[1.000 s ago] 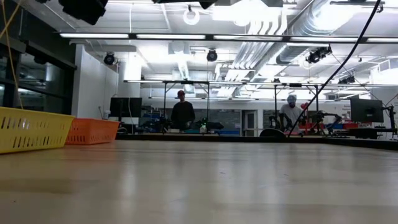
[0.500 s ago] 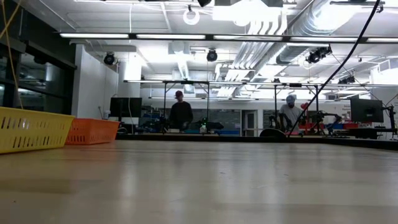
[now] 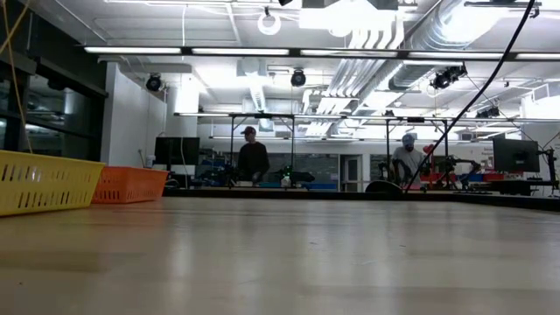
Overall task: Pick & Place Office items
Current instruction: Put the blue charger adapter into the yellow basket
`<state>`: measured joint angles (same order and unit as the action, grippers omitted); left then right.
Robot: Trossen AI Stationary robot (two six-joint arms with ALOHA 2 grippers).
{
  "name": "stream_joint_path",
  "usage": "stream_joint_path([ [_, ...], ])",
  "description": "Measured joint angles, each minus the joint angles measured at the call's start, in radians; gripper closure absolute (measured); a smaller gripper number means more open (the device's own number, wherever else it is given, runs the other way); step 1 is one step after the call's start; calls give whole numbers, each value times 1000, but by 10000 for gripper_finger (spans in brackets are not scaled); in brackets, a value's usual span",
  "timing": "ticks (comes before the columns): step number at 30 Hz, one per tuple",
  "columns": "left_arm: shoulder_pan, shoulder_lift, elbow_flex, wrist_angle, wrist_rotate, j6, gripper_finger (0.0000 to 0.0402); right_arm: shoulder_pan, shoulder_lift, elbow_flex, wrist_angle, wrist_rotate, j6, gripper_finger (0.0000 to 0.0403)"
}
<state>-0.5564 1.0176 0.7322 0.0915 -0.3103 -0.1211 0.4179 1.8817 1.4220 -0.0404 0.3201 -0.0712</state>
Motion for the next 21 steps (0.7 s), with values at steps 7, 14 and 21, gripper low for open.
stream_joint_path([
  [7, 0, 0, 0, 13, 0, 0, 219, 0, 1, 0, 62, 8, 0, 285],
  [14, 0, 0, 0, 14, -1, 61, 219, 0, 1, 0, 147, 75, -1, 286],
  [21, 0, 0, 0, 15, -5, 62, 219, 0, 1, 0, 150, 104, 23, 288],
])
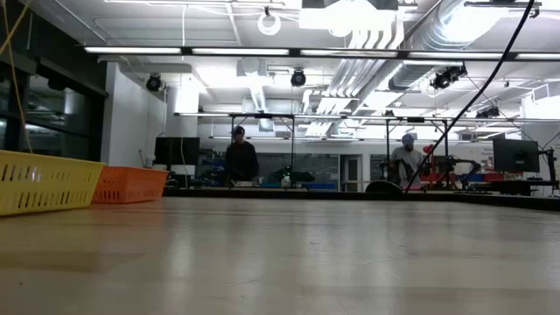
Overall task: Pick & Place Office items
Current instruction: Put the blue charger adapter into the yellow basket
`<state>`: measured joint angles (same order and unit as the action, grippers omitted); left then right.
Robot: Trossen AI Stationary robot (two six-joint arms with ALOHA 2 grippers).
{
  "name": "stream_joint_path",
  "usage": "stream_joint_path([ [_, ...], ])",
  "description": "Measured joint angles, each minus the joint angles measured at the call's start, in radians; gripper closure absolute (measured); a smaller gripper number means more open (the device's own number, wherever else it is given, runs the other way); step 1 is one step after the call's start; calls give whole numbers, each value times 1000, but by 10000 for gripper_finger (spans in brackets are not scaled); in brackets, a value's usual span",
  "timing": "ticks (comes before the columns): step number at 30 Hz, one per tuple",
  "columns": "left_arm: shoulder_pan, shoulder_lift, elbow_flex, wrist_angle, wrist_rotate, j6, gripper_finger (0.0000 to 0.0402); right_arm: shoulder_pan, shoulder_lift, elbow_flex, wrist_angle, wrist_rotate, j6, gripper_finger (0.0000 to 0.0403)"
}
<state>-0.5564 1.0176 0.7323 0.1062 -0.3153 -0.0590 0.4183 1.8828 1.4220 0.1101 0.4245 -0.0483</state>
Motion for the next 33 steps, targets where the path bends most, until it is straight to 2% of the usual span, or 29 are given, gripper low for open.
stream_joint_path([
  [17, 0, 0, 0, 68, 6, 43, 219, 13, 0, 0, -61, 31, 84, 288],
  [23, 0, 0, 0, 84, 7, 44, 219, 22, 0, 0, -60, 129, 81, 288],
  [33, 0, 0, 0, 82, 6, 44, 219, 12, 0, 0, -1, 164, 66, 288],
])
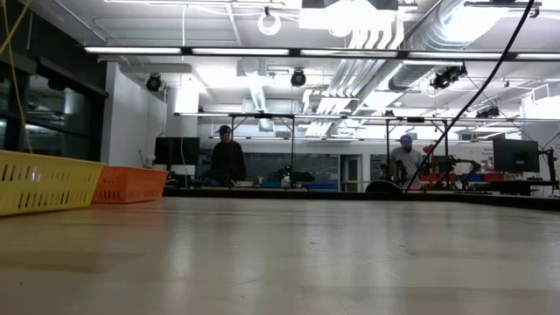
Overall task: Pick & Place Office items
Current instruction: Put the blue charger adapter into the yellow basket
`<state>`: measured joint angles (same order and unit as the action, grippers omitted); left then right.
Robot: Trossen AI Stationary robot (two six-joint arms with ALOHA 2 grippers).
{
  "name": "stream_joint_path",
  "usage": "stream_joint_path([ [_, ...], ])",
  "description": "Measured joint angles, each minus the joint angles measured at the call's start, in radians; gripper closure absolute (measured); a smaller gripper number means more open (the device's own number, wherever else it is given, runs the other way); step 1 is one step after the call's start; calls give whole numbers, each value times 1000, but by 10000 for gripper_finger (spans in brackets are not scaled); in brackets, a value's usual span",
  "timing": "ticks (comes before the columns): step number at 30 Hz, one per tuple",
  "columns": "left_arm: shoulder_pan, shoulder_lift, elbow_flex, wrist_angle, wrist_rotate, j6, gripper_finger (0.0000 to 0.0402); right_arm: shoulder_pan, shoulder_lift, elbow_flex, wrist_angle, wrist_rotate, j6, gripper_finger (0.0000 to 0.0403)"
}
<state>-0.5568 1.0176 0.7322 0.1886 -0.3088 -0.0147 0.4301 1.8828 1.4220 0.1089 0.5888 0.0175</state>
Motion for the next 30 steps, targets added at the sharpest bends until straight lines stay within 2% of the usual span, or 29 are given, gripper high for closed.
stream_joint_path([
  [5, 0, 0, 0, 0, 0, 0, 219, 3, 0, 0, 40, 16, -45, 288],
  [30, 0, 0, 0, 0, -10, 71, 219, 14, 0, 0, 94, 12, -48, 288],
])
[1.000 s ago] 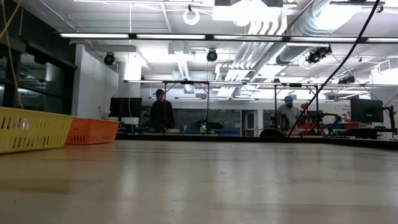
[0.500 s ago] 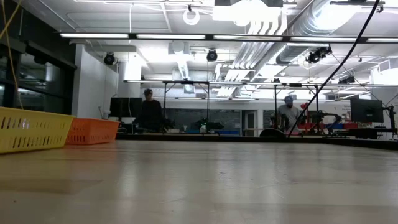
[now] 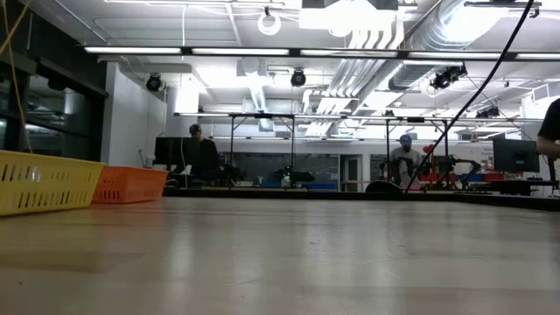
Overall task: Pick & Place Office items
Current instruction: Put the blue charger adapter into the yellow basket
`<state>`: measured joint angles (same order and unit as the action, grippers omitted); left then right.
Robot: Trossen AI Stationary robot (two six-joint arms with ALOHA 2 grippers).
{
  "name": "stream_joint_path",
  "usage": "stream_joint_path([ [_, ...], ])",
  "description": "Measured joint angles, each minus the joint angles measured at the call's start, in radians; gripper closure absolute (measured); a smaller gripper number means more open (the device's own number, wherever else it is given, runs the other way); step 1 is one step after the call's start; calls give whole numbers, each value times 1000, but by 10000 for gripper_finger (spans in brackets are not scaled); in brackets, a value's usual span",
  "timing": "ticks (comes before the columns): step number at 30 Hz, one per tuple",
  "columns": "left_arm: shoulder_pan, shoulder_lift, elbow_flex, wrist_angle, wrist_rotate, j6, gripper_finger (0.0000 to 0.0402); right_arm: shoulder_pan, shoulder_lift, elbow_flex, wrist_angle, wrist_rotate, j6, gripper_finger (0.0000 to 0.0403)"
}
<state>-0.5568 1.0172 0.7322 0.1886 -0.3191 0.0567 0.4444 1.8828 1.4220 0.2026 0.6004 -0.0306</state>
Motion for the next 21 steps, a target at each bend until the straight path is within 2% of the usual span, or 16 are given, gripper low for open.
stream_joint_path([
  [21, 0, 0, 0, 0, 0, 8, 219, 1, 0, 0, 90, -1, -46, 288],
])
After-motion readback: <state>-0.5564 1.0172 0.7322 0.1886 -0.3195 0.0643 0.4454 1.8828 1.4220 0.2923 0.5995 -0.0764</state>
